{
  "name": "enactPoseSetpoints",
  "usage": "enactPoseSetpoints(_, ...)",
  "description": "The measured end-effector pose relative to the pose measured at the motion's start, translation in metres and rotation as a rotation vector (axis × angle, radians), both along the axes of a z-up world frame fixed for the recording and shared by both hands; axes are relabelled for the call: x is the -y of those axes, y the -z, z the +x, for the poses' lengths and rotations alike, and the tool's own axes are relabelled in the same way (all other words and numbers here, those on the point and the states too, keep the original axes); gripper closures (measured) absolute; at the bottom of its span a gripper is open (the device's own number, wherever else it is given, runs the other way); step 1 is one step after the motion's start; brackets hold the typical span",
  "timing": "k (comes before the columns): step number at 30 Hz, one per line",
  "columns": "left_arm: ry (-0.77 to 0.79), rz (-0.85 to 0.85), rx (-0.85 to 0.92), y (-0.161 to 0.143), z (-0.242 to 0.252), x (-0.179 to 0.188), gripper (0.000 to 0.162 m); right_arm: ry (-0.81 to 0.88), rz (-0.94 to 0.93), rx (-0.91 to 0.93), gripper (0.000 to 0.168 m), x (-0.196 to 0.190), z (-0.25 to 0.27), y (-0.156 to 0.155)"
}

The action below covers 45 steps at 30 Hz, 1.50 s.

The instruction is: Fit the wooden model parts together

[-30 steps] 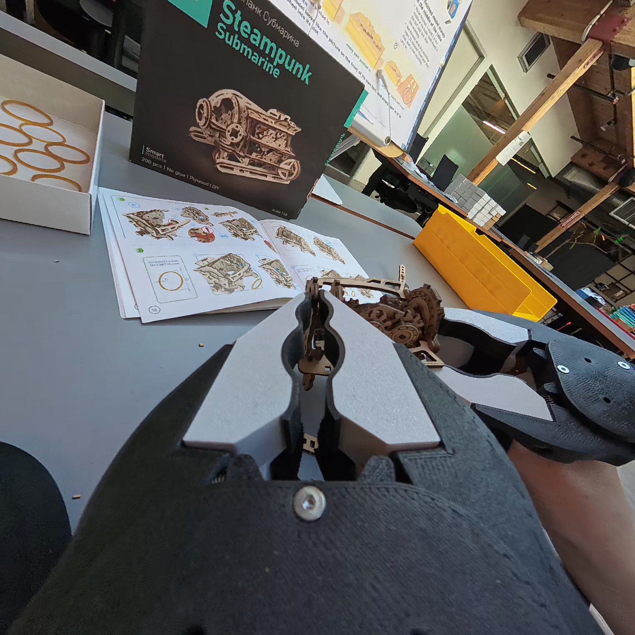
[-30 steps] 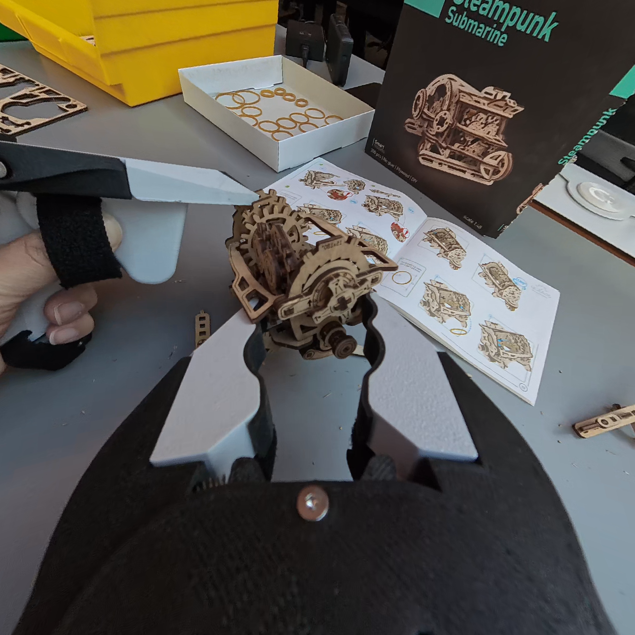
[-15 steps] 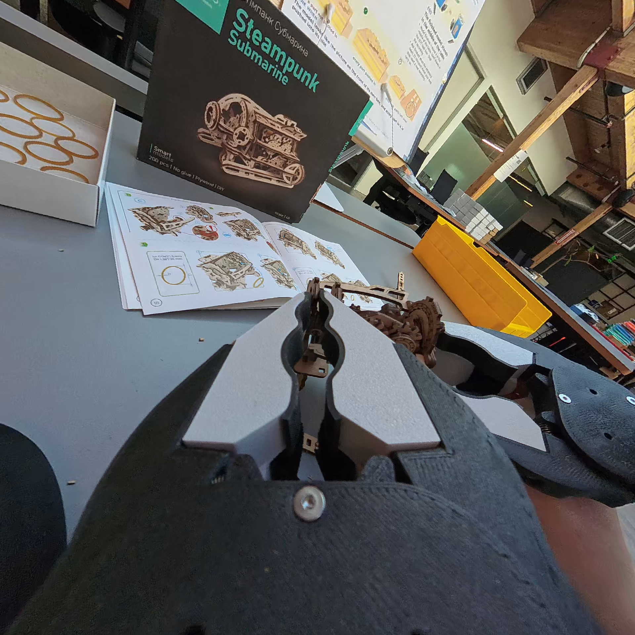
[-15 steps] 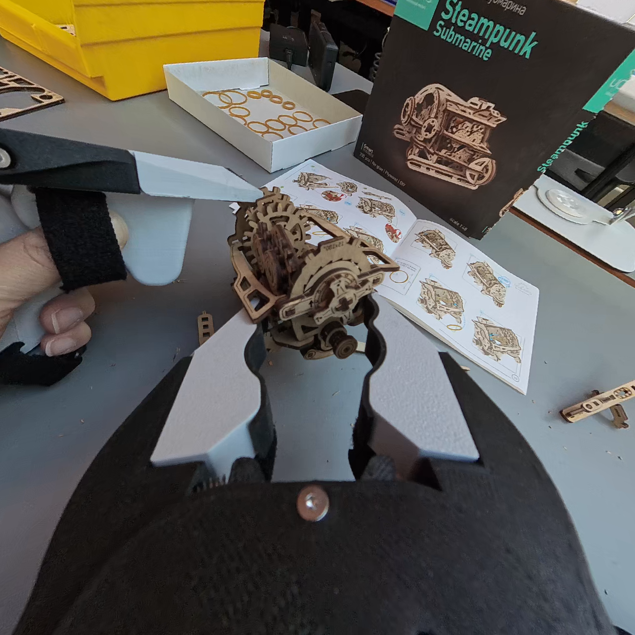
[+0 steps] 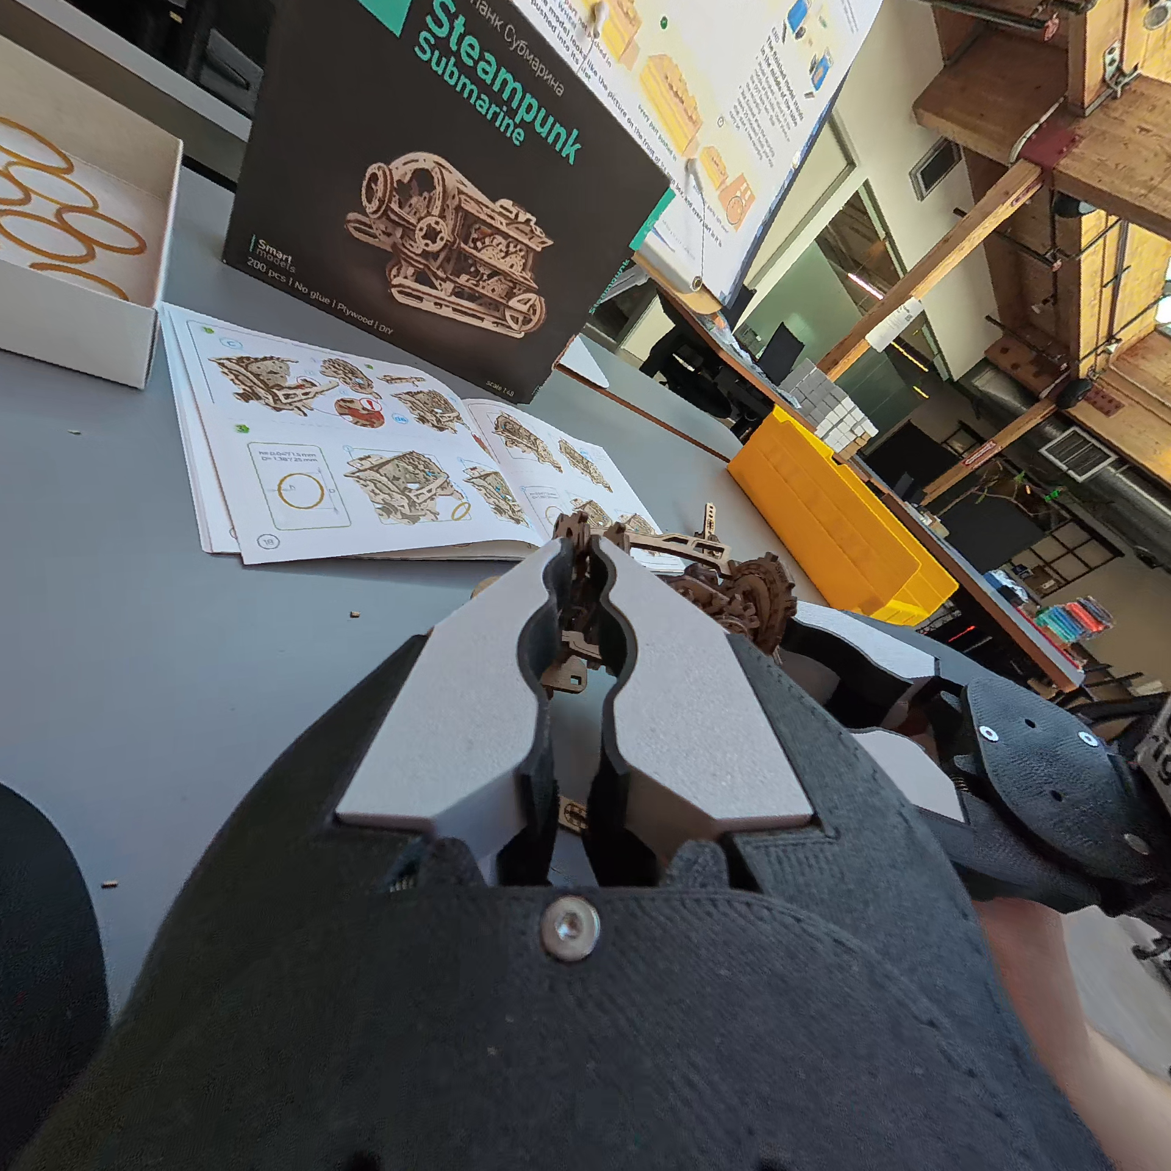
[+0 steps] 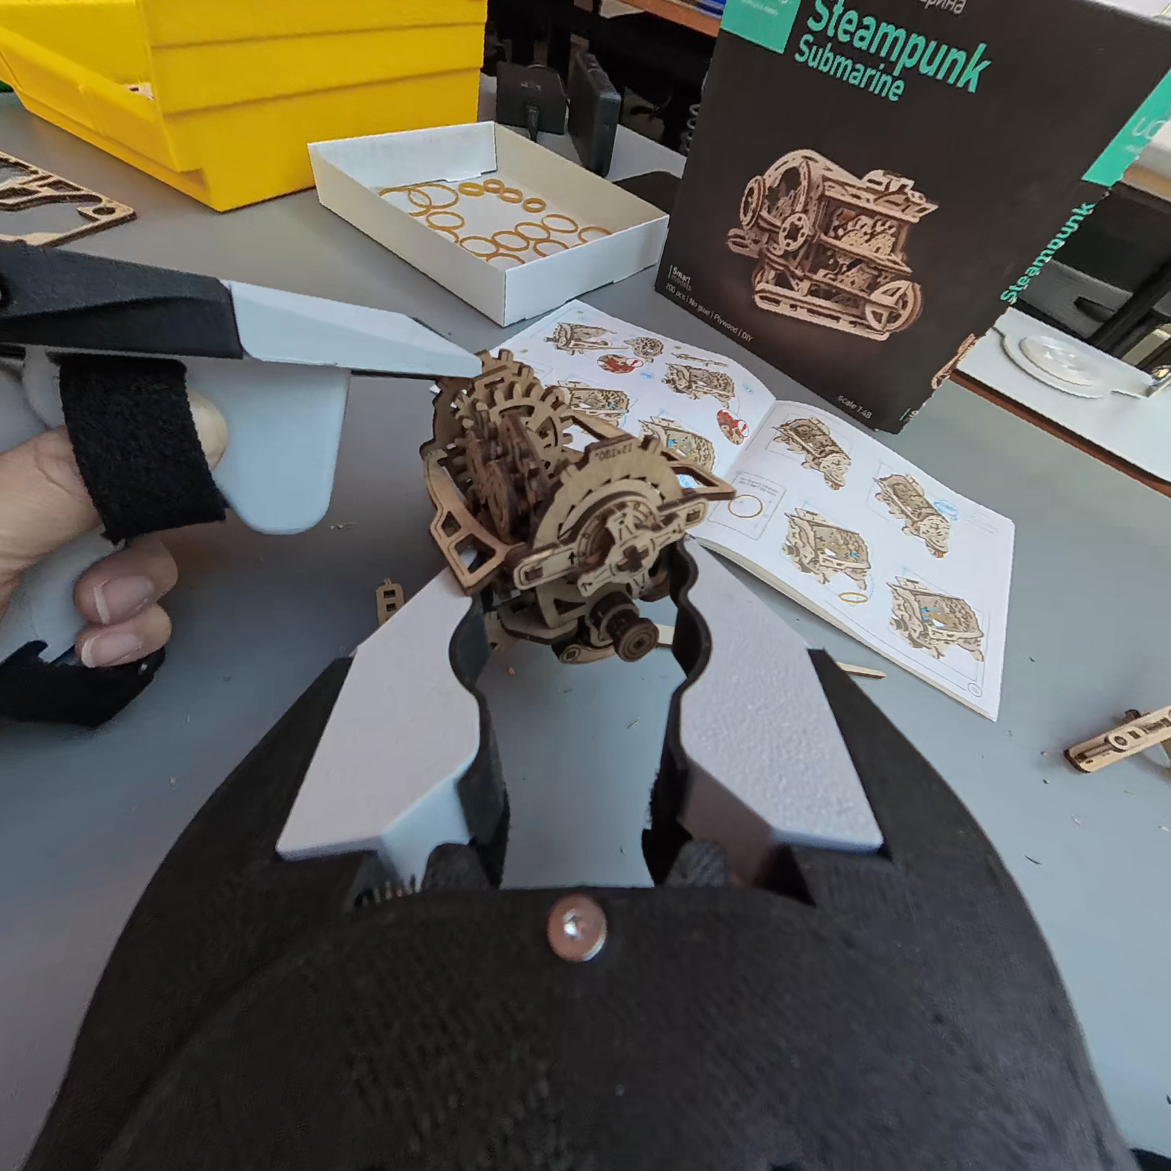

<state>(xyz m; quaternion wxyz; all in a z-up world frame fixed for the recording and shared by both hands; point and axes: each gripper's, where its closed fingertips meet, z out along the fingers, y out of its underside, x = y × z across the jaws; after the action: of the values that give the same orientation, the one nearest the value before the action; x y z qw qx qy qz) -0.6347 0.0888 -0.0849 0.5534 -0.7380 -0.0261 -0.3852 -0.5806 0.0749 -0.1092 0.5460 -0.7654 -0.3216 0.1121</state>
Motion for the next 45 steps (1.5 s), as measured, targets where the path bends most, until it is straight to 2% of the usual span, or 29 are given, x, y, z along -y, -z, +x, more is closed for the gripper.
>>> enactPoseSetpoints(9, 0.052, -0.095, 0.158, 0.003, -0.013, -0.003, 0.159, -0.054, 0.03, 0.03, 0.112, -0.003, -0.007, -0.004)
enactPoseSetpoints(16, 0.101, -0.108, 0.126, 0.004, -0.015, 0.001, 0.159, -0.114, 0.079, 0.142, 0.112, -0.002, -0.012, -0.004)
enactPoseSetpoints(20, 0.12, -0.102, 0.082, 0.005, -0.015, 0.003, 0.159, -0.141, 0.073, 0.138, 0.113, -0.002, -0.014, -0.009)
enactPoseSetpoints(45, 0.233, -0.198, 0.072, 0.013, -0.017, 0.002, 0.159, -0.232, 0.128, 0.363, 0.113, -0.013, -0.017, -0.012)
